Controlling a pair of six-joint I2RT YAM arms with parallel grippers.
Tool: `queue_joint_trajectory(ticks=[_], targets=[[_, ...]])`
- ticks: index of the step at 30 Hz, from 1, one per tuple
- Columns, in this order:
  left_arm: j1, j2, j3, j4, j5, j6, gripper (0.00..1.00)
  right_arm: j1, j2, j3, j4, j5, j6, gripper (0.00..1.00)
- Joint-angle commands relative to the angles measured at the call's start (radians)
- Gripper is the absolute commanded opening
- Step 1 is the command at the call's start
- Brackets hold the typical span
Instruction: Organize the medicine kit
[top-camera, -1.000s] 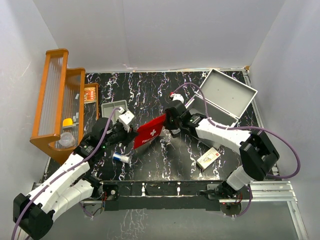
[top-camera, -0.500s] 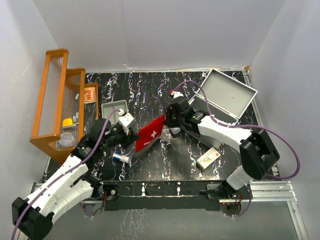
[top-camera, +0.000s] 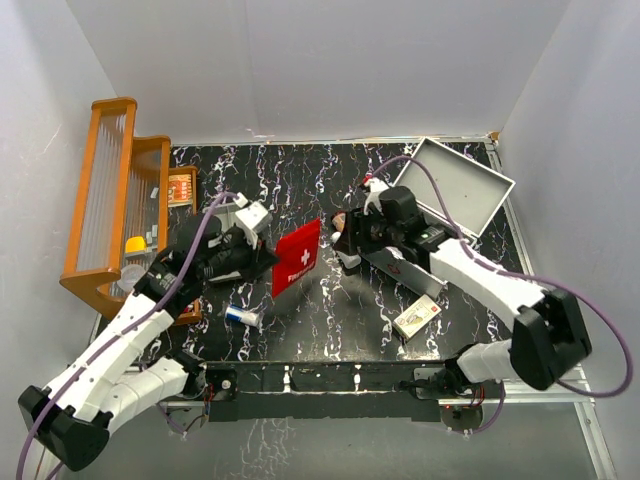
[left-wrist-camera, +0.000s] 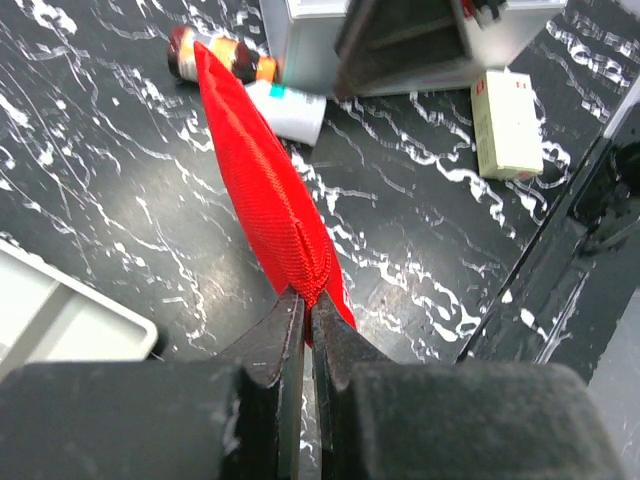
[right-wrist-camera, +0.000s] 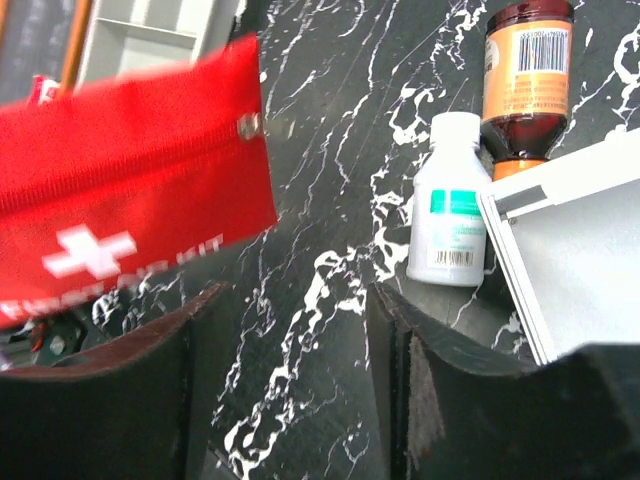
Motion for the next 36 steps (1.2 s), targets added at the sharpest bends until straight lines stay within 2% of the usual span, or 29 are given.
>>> queue_joint_trajectory(ticks=[1,5,7,10,13,16,21,27,32,36], targets=[[-0.002,0.047,0.180,-0.114,-0.016,-0.010,0.00,-0.034,-0.160,-0.057,0.103,-0.143,-0.009,0.58],[-0.001,0.087,0.284,-0.167,0.030,-0.042,0.00,-0.057,-0.238,-0.069,0.132,-0.158,0.045,0.75],[-0.001,0.091,0.329,-0.178,0.083,-0.045,0.00,-0.077,-0.268,-0.068,0.143,-0.157,0.084,0.81],[-0.001,0.090,0.391,-0.196,0.175,-0.016,0.00,-0.080,-0.345,-0.094,0.185,-0.098,0.102,0.82],[-0.001,0.092,0.455,-0.207,0.278,0.027,0.00,-0.080,-0.456,-0.170,0.300,-0.048,0.117,0.84],[-0.001,0.099,0.517,-0.199,0.310,0.037,0.00,-0.080,-0.512,-0.203,0.358,-0.063,0.138,0.86],[-0.001,0.151,0.668,-0.214,0.272,-0.019,0.00,-0.088,-0.503,-0.127,0.351,-0.157,0.159,0.88],[0.000,0.175,0.726,-0.122,0.353,-0.143,0.00,-0.146,-0.405,-0.031,0.425,-0.378,0.242,0.89],[-0.002,0.137,0.727,-0.124,0.444,-0.069,0.00,-0.167,-0.397,-0.045,0.661,-0.580,0.358,0.91],[-0.002,0.099,0.688,-0.134,0.492,0.016,0.00,-0.166,-0.397,-0.034,0.674,-0.647,0.348,0.94]])
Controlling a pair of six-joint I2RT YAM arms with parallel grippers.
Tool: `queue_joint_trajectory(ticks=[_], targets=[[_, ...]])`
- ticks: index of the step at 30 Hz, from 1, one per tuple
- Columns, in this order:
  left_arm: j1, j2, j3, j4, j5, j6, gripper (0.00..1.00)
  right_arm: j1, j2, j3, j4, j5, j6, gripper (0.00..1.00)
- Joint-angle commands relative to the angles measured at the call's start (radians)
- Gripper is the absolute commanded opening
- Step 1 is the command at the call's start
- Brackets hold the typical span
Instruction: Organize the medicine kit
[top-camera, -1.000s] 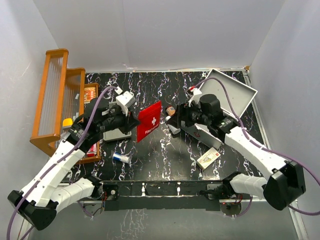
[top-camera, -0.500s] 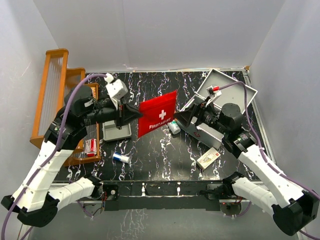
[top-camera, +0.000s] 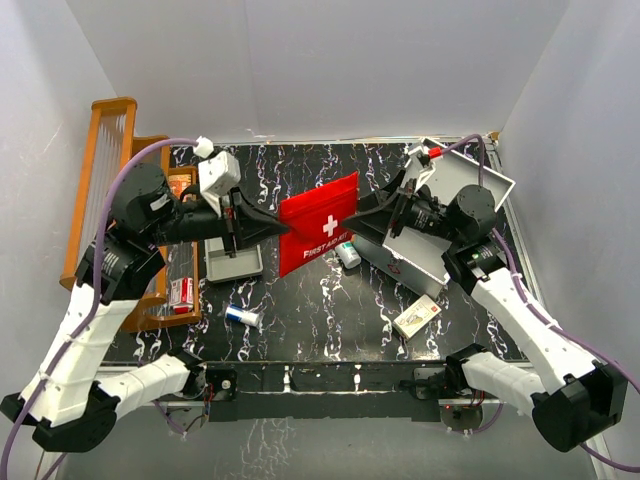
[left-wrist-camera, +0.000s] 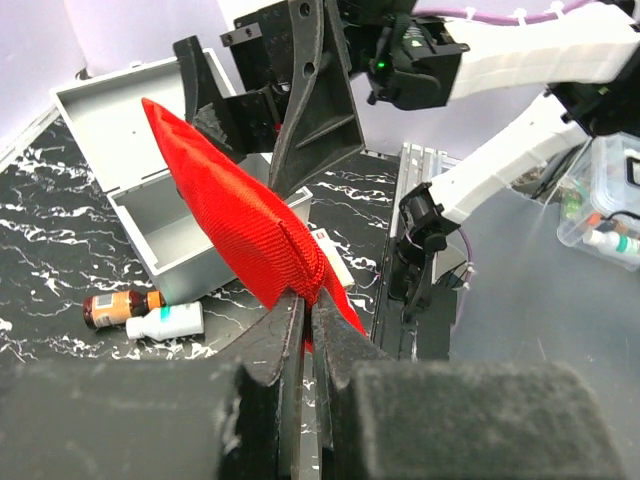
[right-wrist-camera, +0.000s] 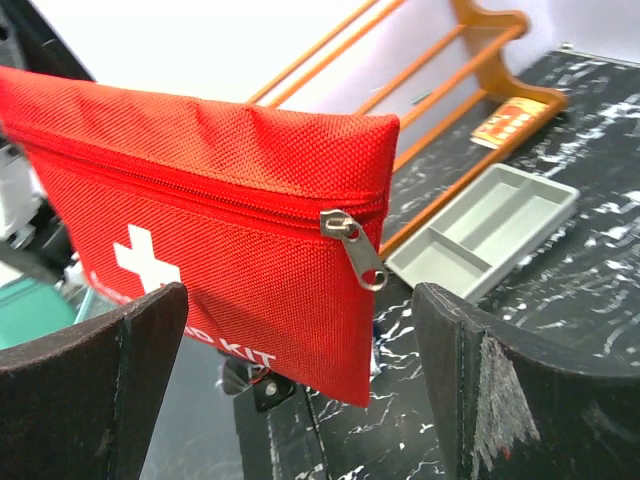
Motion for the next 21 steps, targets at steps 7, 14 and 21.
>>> queue_joint_trajectory(ticks=[7,14,21], targets=[[-0.002,-0.076,-0.030,0.091,0.099,0.091,0.00,-0.002,-0.033,0.018,0.258,-0.257,0.101,0.96],[-0.001,-0.091,-0.091,0.193,0.023,0.041,0.00,0.000,-0.090,0.013,0.348,-0.284,0.189,0.77],[-0.001,-0.127,-0.181,0.253,-0.086,0.018,0.00,-0.001,-0.092,0.023,0.193,-0.204,0.131,0.29]])
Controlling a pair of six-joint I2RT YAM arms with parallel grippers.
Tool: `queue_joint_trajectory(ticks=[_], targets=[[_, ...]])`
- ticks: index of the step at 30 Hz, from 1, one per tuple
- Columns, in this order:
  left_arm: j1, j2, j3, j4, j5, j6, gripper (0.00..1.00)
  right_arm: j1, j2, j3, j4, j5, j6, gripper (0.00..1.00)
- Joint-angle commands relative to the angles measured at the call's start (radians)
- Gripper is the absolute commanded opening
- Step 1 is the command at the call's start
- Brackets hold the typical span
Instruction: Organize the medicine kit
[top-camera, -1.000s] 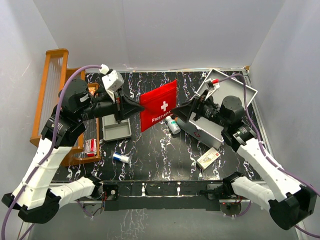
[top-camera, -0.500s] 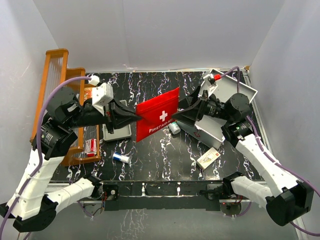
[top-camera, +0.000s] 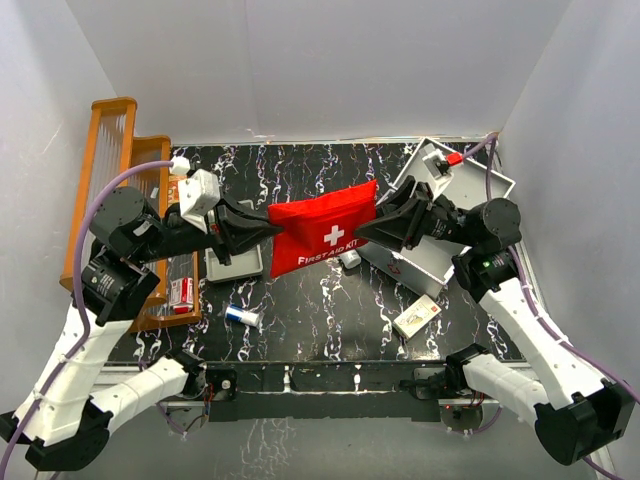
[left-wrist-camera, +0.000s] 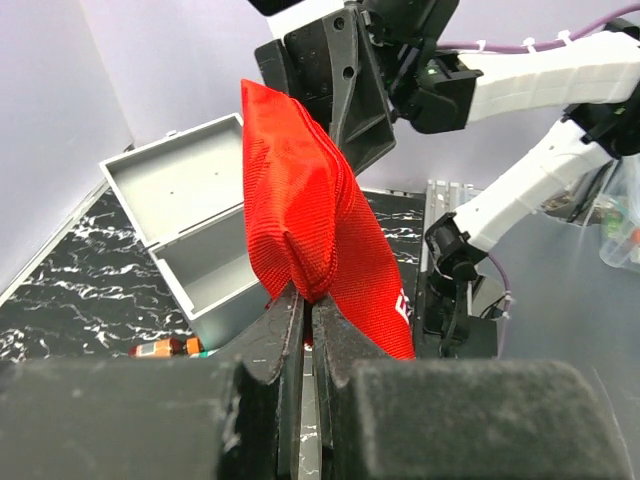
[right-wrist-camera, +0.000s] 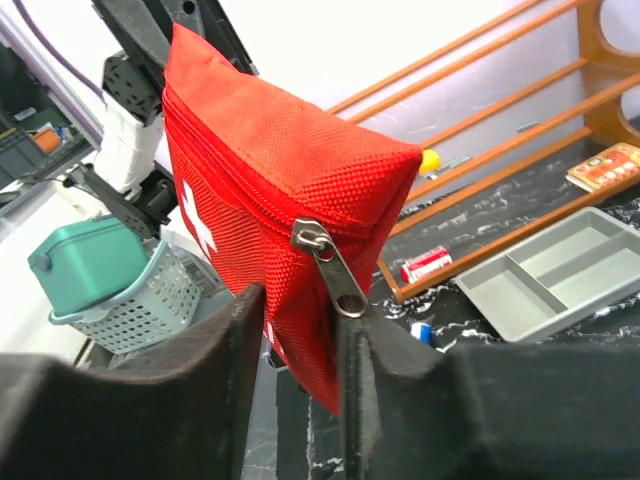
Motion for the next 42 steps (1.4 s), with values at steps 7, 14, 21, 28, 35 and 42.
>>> queue_joint_trajectory(ticks=[7,14,21,28,35,42], targets=[[-0.001,-0.045,-0.144,0.014,-0.189,0.015,0.00,0.009,-0.015,0.033,-0.221,0.179,-0.101,0.04],[-0.002,-0.076,-0.203,-0.012,-0.409,-0.014,0.72,0.010,-0.011,0.073,-0.500,0.370,-0.212,0.00],[-0.001,-0.138,-0.408,0.133,-0.613,-0.111,0.99,0.010,-0.032,0.138,-0.810,0.916,-0.243,0.00],[-0.001,-0.173,-0.634,0.340,-0.582,-0.190,0.99,0.010,-0.016,0.288,-1.168,1.275,-0.216,0.00],[-0.001,-0.174,-0.725,0.396,-0.589,-0.200,0.99,0.009,0.022,0.335,-1.403,1.410,-0.178,0.00],[-0.001,-0.177,-0.778,0.416,-0.568,-0.185,0.99,0.009,0.110,0.321,-1.431,1.459,-0.122,0.00]])
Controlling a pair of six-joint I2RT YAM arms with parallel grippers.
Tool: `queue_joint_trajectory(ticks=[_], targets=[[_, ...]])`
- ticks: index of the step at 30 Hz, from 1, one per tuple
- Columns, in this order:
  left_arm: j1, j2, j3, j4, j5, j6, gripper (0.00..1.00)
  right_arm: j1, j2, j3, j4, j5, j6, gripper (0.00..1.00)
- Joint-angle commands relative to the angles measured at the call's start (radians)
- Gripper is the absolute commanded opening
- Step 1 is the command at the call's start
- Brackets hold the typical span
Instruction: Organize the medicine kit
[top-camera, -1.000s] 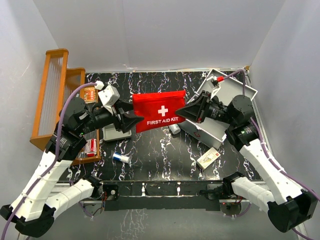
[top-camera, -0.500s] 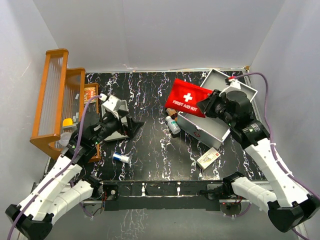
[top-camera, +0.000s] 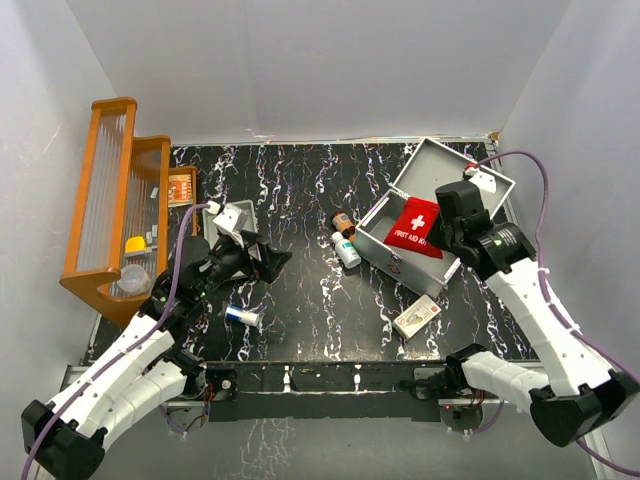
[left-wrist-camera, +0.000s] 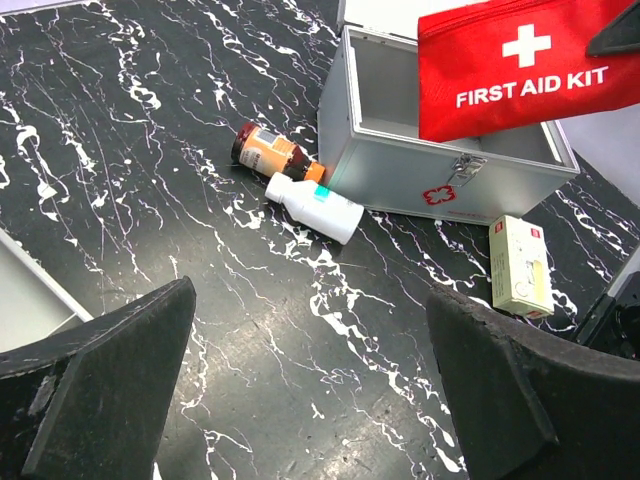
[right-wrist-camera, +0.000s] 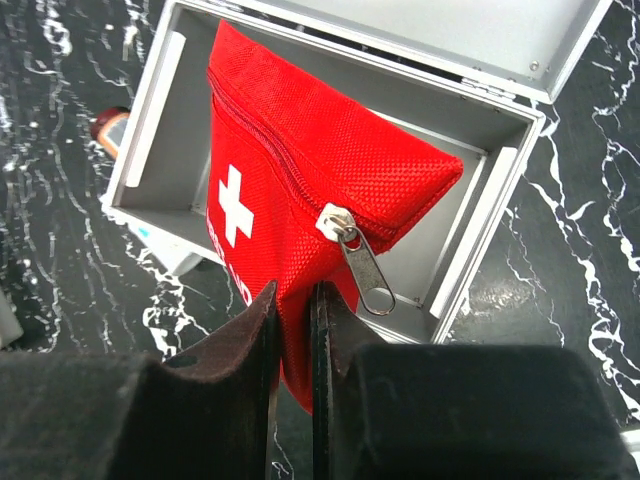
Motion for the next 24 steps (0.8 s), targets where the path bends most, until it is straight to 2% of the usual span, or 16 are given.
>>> queue_joint_trajectory(ticks=[1,11,13,20,21,24], targets=[[-0.003,-0.025,-0.034,0.062,0.011,0.007,0.99,0.001,0.035,0.021,0.022,0.086,0.054,0.00],[-0.002,0.009,-0.047,0.090,0.045,0.009,0.99,-0.015,0.212,-0.030,0.261,-0.016,0.020,0.00],[-0.002,0.020,-0.035,0.085,0.086,0.027,0.99,-0.021,0.264,-0.022,0.287,-0.051,0.026,0.00],[-0.003,0.036,-0.039,0.085,0.097,0.014,0.99,-0.034,0.338,-0.060,0.359,-0.075,0.037,0.00],[-0.003,0.036,-0.040,0.084,0.097,0.013,0.99,-0.036,0.343,-0.067,0.360,-0.063,0.034,0.02],[-0.003,0.044,-0.041,0.086,0.111,0.017,0.99,-0.037,0.352,-0.088,0.334,0.021,0.033,0.20]])
